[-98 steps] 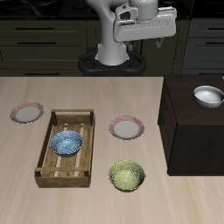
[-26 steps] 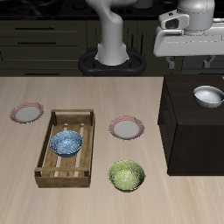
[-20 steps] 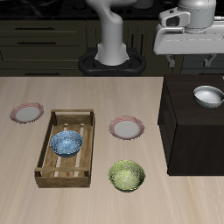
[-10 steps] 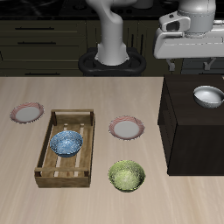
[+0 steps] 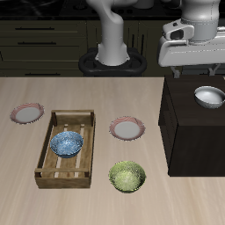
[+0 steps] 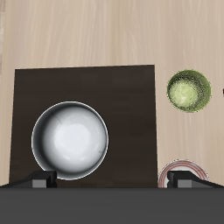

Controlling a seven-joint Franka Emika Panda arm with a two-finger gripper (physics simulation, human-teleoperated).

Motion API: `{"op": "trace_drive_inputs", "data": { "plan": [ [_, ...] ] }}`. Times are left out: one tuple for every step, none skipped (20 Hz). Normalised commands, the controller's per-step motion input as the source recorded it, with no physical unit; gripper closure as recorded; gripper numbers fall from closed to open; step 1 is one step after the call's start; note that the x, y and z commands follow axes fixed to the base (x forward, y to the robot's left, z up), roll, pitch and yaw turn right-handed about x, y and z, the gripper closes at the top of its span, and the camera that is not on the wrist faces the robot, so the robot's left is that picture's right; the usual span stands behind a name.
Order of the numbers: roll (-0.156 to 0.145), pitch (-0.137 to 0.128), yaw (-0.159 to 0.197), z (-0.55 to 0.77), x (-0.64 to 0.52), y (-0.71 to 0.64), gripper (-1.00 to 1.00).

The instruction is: Place the white bowl on the off-center plate

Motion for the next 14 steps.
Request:
{"op": "trace_drive_inputs", "data": {
  "plan": [
    [-0.015, 0.046, -0.038, -0.24, 0.11, 0.15, -1.0],
    [-0.02, 0.071, -0.055, -0.22, 0.07, -0.04, -1.0],
    [-0.001, 0.005, -0.011, -0.04, -0.02, 0.02, -1.0],
    [0.0, 0.0, 0.0, 0.0, 0.0, 0.0, -1.0],
    [0.002, 0.042, 0.01, -0.37, 0.14, 0.1, -1.0],
    [-0.002, 0.015, 0.029, -0.22, 0.09, 0.06, -1.0],
    [0.023, 0.022, 0.028, -0.22, 0.09, 0.04, -1.0],
    [-0.037, 0.053, -0.02, -0.3, 0.1, -0.04, -1.0],
    [-0.025, 0.002, 0.04, -0.31, 0.09, 0.03, -1.0],
    [0.009, 0.054, 0.049, -0.41, 0.12, 0.03, -1.0],
    [-0.001, 0.06, 0.008, -0.35, 0.05, 0.01, -1.0],
    [0.028, 0.038, 0.047, -0.39, 0.09, 0.1, -1.0],
    [-0.035, 0.031, 0.004, -0.27, 0.09, -0.02, -1.0],
    [0.001, 0.047, -0.033, -0.21, 0.04, 0.02, -1.0]
  ]
}}
